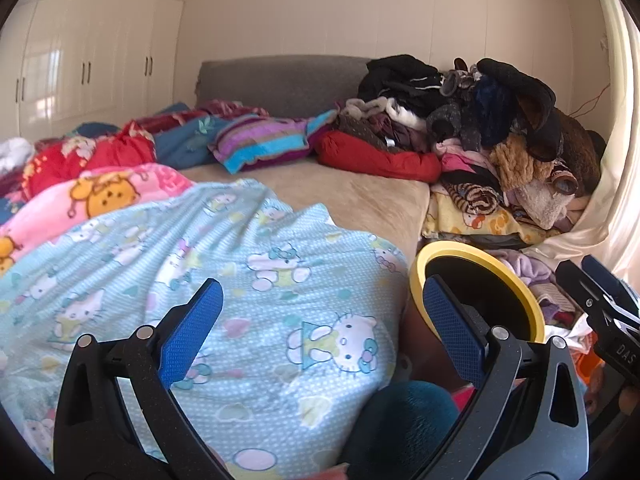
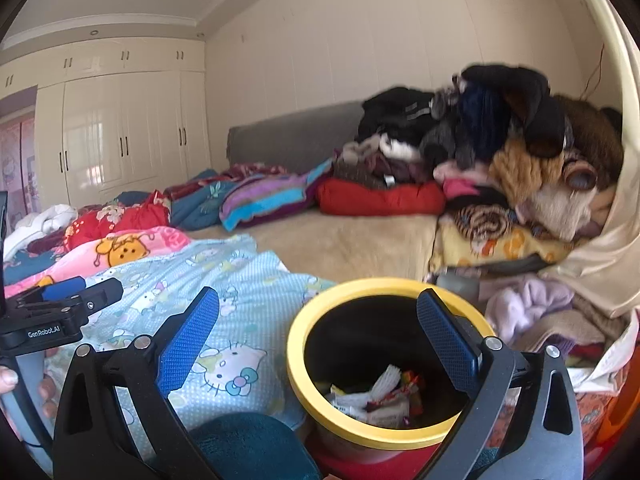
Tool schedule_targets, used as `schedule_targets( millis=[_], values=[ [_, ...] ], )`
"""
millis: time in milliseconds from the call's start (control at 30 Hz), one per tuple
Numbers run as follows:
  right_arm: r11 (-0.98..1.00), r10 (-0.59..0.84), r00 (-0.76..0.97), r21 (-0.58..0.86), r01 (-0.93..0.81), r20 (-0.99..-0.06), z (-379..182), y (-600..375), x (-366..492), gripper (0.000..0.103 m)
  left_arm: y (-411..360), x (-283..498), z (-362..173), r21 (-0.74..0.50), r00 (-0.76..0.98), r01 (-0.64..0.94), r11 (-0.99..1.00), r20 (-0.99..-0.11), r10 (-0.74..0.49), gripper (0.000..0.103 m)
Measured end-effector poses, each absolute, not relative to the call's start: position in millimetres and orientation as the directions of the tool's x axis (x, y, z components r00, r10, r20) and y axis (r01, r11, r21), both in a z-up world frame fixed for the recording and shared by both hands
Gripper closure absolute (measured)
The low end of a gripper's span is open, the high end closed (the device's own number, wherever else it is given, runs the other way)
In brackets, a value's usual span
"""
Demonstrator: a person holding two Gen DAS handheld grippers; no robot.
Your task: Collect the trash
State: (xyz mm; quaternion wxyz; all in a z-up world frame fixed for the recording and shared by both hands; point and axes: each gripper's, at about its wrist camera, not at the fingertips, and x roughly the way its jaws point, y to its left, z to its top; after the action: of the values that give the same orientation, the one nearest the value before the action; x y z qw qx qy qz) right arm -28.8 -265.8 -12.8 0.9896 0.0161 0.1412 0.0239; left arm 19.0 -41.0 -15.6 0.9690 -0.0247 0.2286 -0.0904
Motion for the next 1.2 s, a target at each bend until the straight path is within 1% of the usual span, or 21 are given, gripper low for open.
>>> schedule_targets(
  millis=[200,333,600,1200],
  values=[
    [0.999,0.031,0.963,0.021,-0.026,-0.269,-22.1,-255.0,-36.5,0.006,-36.1,7.6,-20.0,-0.090,0.892,0.145,0.985,-0.419,-0.170,0.011],
    [1.000,0.023,0.958,0.021,-0.018,-0.285,-24.8,-255.7,-34.1,0.006,-36.0,6.9,-23.3,-0.096,0.889,0.148,0.984,-0.423,-0.175,0.011],
    [1.000,0.009,0.958,0.024,-0.003,-0.286,-26.9,-257.0,-35.2,0.006,-39.0,5.3,-23.5,-0.102,0.888,0.158,0.982,-0.420,-0.187,0.011],
    [1.000,0.002,0.960,0.030,0.006,-0.280,-28.6,-261.7,-38.0,0.006,-38.0,6.0,-23.8,-0.104,0.892,0.138,0.985,-0.420,-0.169,0.011]
  ],
)
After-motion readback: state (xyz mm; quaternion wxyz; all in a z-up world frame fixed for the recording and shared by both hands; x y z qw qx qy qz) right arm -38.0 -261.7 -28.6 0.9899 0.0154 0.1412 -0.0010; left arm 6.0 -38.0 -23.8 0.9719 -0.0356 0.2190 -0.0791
